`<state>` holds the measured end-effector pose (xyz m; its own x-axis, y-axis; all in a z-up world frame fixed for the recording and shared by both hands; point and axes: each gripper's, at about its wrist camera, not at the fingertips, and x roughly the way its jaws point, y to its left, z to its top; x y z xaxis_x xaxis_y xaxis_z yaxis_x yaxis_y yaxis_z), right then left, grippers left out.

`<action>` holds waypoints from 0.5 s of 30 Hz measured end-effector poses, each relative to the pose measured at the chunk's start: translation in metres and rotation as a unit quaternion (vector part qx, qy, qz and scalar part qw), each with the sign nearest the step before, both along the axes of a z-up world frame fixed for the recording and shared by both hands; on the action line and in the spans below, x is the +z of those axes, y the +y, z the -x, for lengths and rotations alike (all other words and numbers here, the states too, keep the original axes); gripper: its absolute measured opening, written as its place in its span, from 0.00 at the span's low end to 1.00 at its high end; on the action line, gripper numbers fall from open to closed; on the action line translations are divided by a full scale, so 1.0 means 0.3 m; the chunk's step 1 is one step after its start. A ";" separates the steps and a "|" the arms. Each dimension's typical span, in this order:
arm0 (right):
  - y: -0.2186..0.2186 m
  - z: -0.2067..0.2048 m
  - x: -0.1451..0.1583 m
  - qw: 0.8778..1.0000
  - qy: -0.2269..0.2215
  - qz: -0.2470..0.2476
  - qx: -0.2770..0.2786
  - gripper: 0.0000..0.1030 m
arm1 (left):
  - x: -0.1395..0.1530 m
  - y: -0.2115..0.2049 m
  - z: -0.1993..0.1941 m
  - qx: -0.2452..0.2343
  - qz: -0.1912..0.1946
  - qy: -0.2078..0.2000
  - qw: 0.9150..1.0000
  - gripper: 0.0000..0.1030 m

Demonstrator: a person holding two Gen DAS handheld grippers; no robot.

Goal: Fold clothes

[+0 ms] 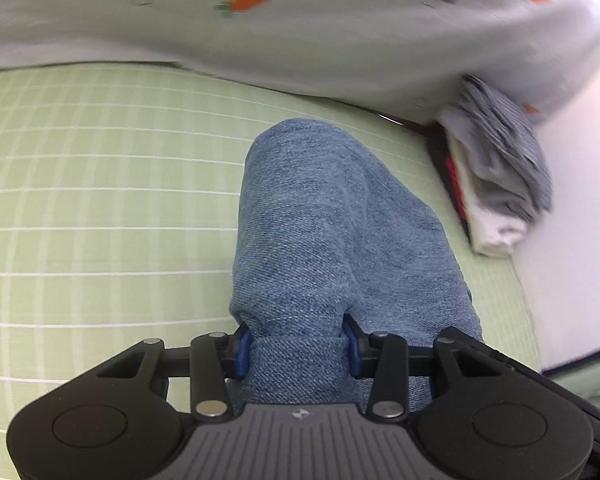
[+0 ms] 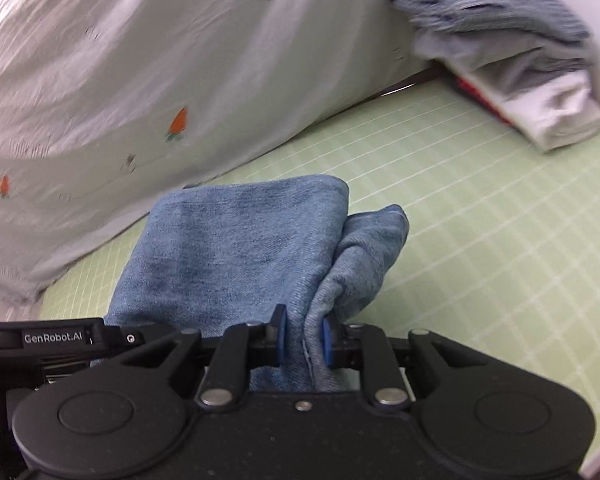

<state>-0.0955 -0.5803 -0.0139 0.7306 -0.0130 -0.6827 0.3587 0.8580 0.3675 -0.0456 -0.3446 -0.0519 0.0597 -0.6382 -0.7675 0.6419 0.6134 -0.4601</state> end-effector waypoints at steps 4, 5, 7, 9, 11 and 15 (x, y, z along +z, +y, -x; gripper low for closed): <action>-0.135 0.148 0.060 0.999 -0.024 0.027 -0.037 0.17 | 0.050 -0.160 0.170 -0.034 0.034 0.002 0.999 0.42; -0.203 0.182 0.077 0.998 -0.036 0.027 -0.044 0.17 | 0.067 -0.214 0.215 -0.038 0.043 0.000 0.998 0.42; -0.353 0.237 0.114 0.996 -0.063 0.024 -0.056 0.17 | 0.102 -0.324 0.307 -0.043 0.064 -0.006 0.997 0.42; -0.517 0.272 0.157 0.994 -0.094 0.029 -0.053 0.17 | 0.137 -0.442 0.398 -0.039 0.088 -0.013 0.995 0.42; -0.678 0.287 0.208 0.991 -0.122 0.042 -0.041 0.17 | 0.183 -0.565 0.488 -0.024 0.115 -0.019 0.993 0.42; -0.984 0.261 0.344 0.984 -0.165 0.062 -0.024 0.17 | 0.311 -0.817 0.590 -0.011 0.156 -0.026 0.987 0.42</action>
<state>-0.1739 -0.8753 0.0894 0.9091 -0.1210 -0.3986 0.2782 0.8885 0.3649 -0.2225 -0.5898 0.0413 0.0766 -0.8449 -0.5294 0.6810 0.4322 -0.5912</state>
